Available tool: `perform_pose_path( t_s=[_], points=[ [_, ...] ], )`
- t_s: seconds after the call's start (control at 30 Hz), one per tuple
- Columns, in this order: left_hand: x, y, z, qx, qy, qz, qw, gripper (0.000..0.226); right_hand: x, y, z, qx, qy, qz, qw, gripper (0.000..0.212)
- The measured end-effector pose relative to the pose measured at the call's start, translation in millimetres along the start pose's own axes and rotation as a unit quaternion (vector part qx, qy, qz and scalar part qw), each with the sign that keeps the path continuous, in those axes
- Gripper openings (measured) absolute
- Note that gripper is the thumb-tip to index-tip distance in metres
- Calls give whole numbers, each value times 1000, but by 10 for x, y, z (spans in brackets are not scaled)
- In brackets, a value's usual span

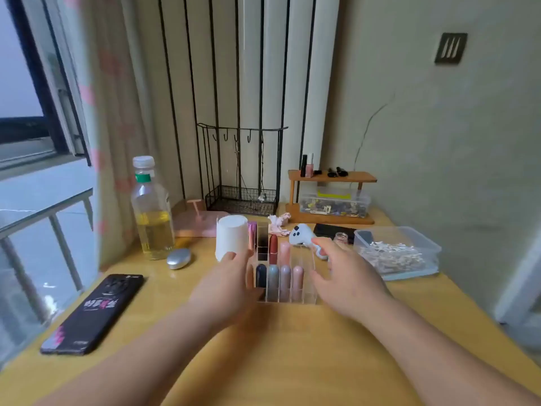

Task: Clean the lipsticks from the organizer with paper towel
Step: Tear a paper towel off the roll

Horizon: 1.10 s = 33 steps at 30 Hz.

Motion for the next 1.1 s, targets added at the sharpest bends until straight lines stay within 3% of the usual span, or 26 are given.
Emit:
perform_pose_path(
  t_s=[0.17,0.37,0.57,0.73,0.8,0.9,0.97,1.1],
  points=[
    [250,166,-246,-7,21,24,999,64,97,-177,-378,17,31,7,999,54],
    [323,209,-351,-38,-22,-8,999,65,139,-390,-515,46,-9,-3,999,28],
    [321,255,-383,-84,-60,-42,994,88,155,-393,-504,20,-50,11,998,14],
    [314,363,-139,-147,-93,-59,983,64,126,-374,-524,19,-67,19,997,16],
    [386,532,99,-180,-169,-47,968,50,109,-380,-531,23,-53,17,998,20],
    [551,713,467,-130,-276,-43,951,35,105,-361,-542,14,-21,27,999,34],
    [741,735,529,-63,-259,-43,963,41,127,-353,-567,-7,-8,27,1000,43],
    [1036,759,278,15,-121,4,992,61,148,-346,-596,-43,-15,16,999,53]
  ],
)
Point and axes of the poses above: each hand's wrist, its own x-axis towards the middle knuckle, its own z-axis out of the back of the hand, y = z × x, the point moved 8 cm from there along x, towards the middle knuckle, and after that the axes turned 5 degrees about -x, right-handed, at the moved point
